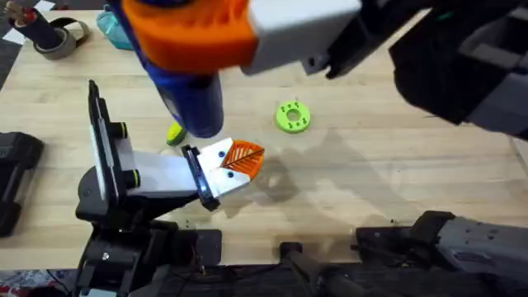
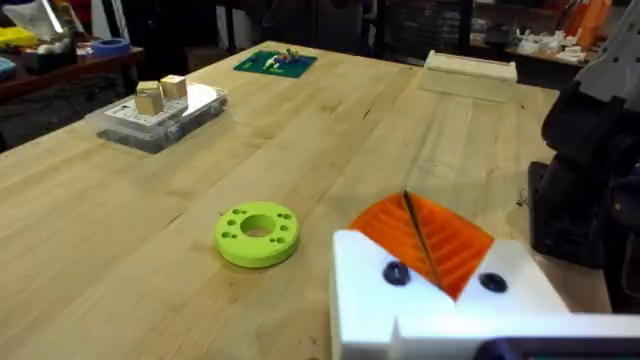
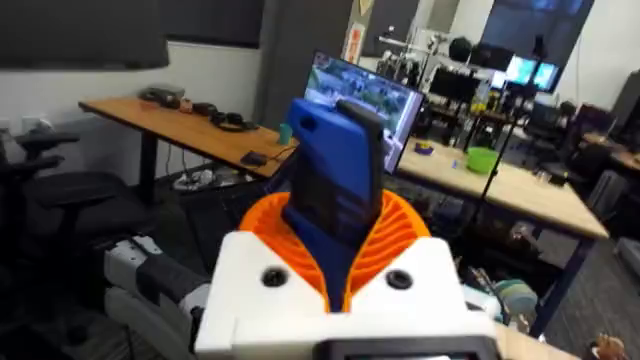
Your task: Pick up the gripper from the table and insert it into the empty holder that is missing its gripper. Then pick up a screw, insert it into the mounting hole, and use the screwdriver to tighten it. Finally, clean up the table by picking up the vegetable and placing it into the bucket.
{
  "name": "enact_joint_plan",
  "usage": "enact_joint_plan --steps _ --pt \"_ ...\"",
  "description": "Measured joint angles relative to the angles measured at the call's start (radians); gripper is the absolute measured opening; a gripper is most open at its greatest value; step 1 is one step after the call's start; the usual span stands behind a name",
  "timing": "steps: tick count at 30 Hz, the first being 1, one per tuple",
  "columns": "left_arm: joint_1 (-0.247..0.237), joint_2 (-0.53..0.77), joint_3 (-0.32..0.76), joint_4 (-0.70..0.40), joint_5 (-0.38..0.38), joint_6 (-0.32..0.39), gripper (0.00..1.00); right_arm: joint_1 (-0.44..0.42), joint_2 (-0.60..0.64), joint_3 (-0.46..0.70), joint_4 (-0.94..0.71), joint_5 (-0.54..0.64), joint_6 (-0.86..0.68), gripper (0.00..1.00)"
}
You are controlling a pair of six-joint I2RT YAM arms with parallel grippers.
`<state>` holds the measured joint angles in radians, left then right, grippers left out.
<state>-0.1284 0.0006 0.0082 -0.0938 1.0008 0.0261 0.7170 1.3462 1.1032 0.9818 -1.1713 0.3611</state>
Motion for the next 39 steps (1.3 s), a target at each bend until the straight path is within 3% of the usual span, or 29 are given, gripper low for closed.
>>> enact_joint_plan --steps 9,39 --pt "0.000 0.000 0.000 0.000 0.000 0.000 0.009 0.000 0.000 -0.127 0.111 0.007 -0.003 0.052" --pt "0.000 0.000 0.000 0.000 0.000 -0.001 0.009 0.022 0.039 -0.198 0.114 0.015 -0.048 0.053"
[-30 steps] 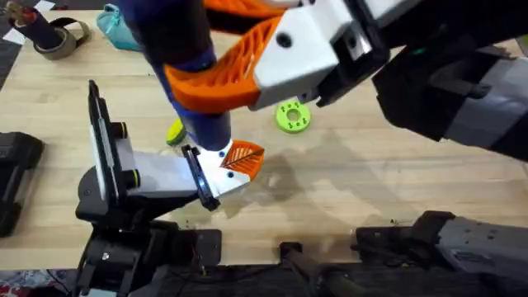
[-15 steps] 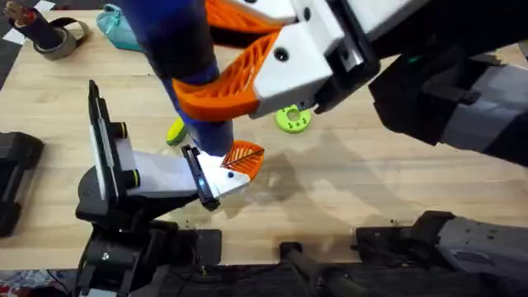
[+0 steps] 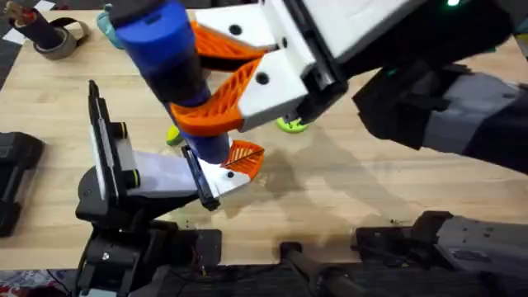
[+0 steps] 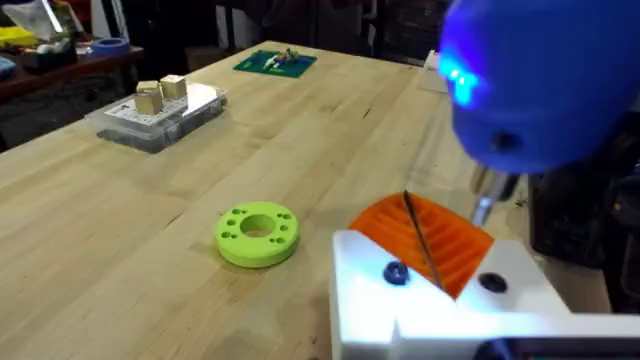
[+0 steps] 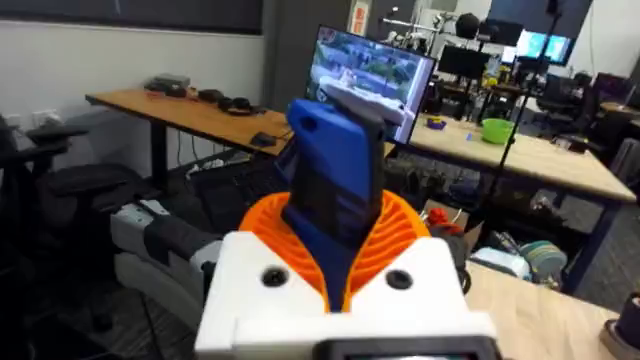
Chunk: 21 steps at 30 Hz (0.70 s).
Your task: Pick up the gripper from the table and insert it into the empty holder that is missing its gripper. Then pick up a screw, insert it into the mounting hole, and use the screwdriver to tighten it. Finally, clean up the table by picking up the vegetable and placing it into the bucket.
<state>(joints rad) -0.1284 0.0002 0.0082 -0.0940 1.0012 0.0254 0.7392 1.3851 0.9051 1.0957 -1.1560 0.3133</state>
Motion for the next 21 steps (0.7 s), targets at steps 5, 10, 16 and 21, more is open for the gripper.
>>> enact_joint_plan --steps 5,10,16,21 --pt "0.000 0.000 0.000 0.000 0.000 0.000 0.009 0.000 0.017 0.000 -0.003 0.004 -0.004 0.054" --pt "0.000 0.000 0.000 0.000 0.000 0.000 0.009 0.000 0.019 0.000 -0.002 0.007 -0.017 0.053" --pt "0.000 0.000 0.000 0.000 0.000 0.000 0.009 -0.006 0.036 0.000 -0.003 0.007 -0.031 0.054" --pt "0.000 0.000 0.000 0.000 0.000 0.000 0.009 -0.023 0.035 -0.001 -0.003 0.007 -0.032 0.053"
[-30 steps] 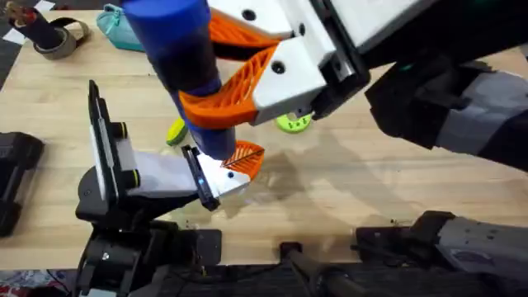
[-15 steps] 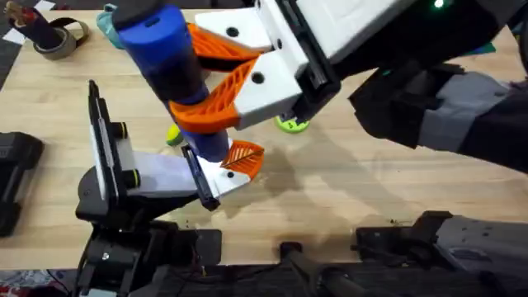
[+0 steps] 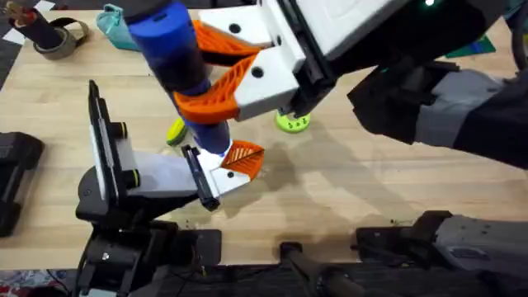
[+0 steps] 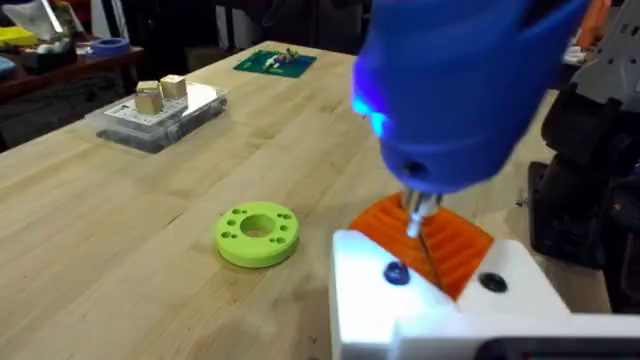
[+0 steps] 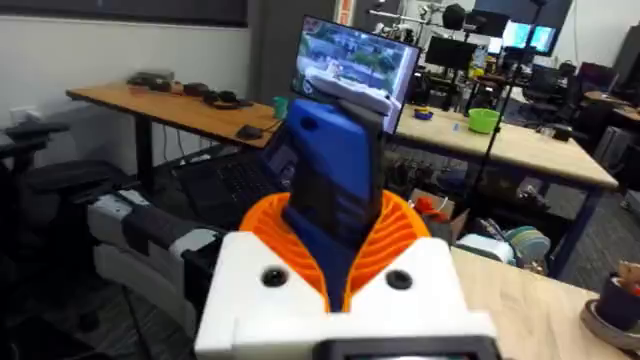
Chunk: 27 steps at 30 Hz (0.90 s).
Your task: Pick up the gripper from the table and insert it into the empty holder that is missing its gripper. Then pick up a screw, insert it into the mounting hole, and use the screwdriver to tighten it. Finally, clean up the table by picking up the vegetable and placing it into the bucket.
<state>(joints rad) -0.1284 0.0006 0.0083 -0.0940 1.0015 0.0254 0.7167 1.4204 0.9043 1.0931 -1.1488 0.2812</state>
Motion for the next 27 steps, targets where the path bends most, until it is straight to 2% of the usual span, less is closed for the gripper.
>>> enact_joint_plan --steps 27 --pt "0.000 0.000 0.000 0.000 0.000 0.000 0.009 -0.002 0.000 -0.033 0.000 0.005 -0.013 0.054"
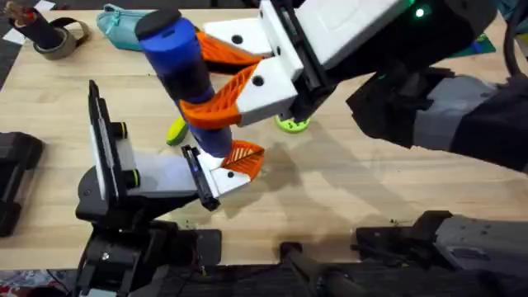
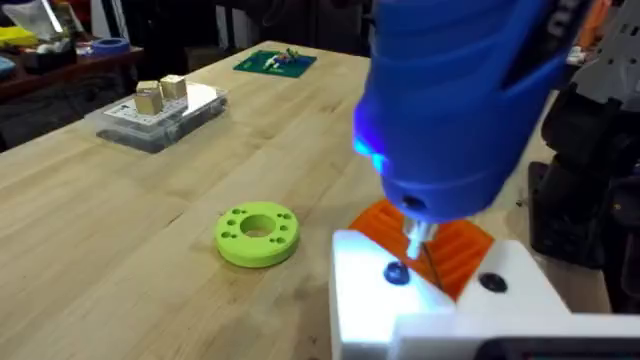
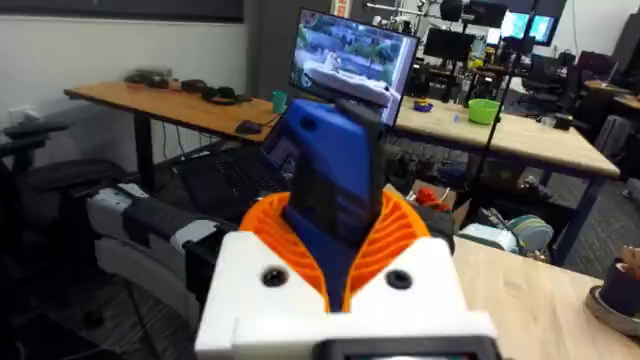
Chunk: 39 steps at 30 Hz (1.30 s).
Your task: Pick up the gripper from the table and insert it into the empty holder that is missing its gripper. Then pick up a screw, insert it into the mounting hole, and use the screwdriver to tighten it. Finally, clean up the table by picking up the vegetable and placing it into the bucket.
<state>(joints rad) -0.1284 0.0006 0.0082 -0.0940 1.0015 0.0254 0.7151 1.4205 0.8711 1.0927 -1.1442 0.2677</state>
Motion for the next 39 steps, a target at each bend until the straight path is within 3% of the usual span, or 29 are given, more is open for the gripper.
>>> enact_joint_plan --steps 39 --pt "0.000 0.000 0.000 0.000 0.000 -0.003 0.009 0.005 0.015 -0.005 0.006 0.021 -0.015 0.053"
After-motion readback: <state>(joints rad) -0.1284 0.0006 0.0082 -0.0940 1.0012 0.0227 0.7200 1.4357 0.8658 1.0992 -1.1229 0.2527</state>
